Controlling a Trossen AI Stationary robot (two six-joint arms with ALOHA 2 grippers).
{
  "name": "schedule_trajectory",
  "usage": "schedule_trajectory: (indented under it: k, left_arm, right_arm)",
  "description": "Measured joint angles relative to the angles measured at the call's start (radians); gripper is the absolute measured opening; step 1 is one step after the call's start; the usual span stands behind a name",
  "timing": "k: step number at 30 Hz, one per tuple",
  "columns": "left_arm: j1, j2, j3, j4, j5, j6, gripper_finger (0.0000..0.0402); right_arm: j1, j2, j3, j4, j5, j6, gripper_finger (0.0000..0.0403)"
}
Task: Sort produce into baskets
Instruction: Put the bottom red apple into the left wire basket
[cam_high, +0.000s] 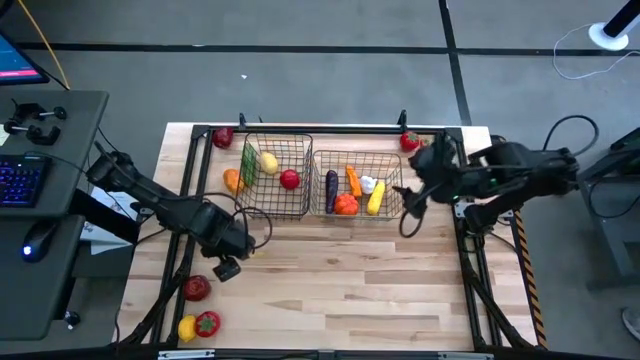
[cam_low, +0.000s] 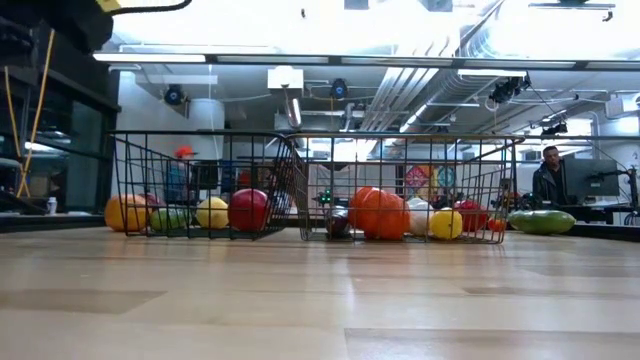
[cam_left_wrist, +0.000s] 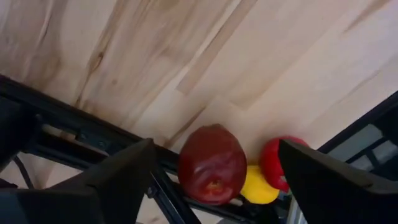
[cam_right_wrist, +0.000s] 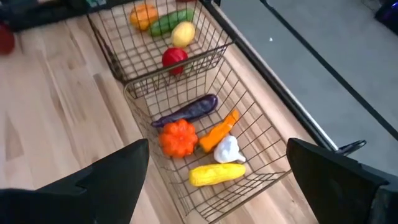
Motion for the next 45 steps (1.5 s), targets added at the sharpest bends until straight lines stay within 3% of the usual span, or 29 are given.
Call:
schedule_trajectory:
  k: [6, 11, 16, 23, 30, 35, 45]
  left_arm:
    - [-0.052, -0.003, 0.0, 0.002, 0.011, -0.147, 0.0357]
    - [-0.171, -0.001, 0.0, 0.0, 0.012, -0.244, 0.0356]
    - [-0.244, 0.026, 0.0, 0.002, 0.079, -0.281, 0.0356]
    - [-0.264, 0.126, 0.0, 0.067, 0.119, -0.229, 0.0356]
    - [-0.307, 0.229, 0.0, 0.022, 0.135, -0.203, 0.0356]
    - [-0.334, 0.283, 0.0, 0.037, 0.181, -0.195, 0.0356]
    - [-0.348, 0.395, 0.003, 0.084, 0.207, -0.136, 0.0356]
  right_arm:
    - [0.009, 0.067, 0.0, -0.004, -0.034, 0.048, 0.0371]
    - [0.0, 0.106, 0.0, -0.073, -0.148, 0.108, 0.0371]
    - [0.004, 0.125, -0.028, -0.139, -0.26, 0.157, 0.0371]
    - [0.011, 0.077, -0.289, 0.08, -0.308, 0.237, 0.0371]
    - [0.041, 0.068, -0.495, 0.337, -0.409, 0.284, 0.0371]
    - [0.067, 0.067, -0.561, 0.438, -0.417, 0.332, 0.0371]
    - [0.076, 0.067, -0.566, 0.477, -0.414, 0.332, 0.0371]
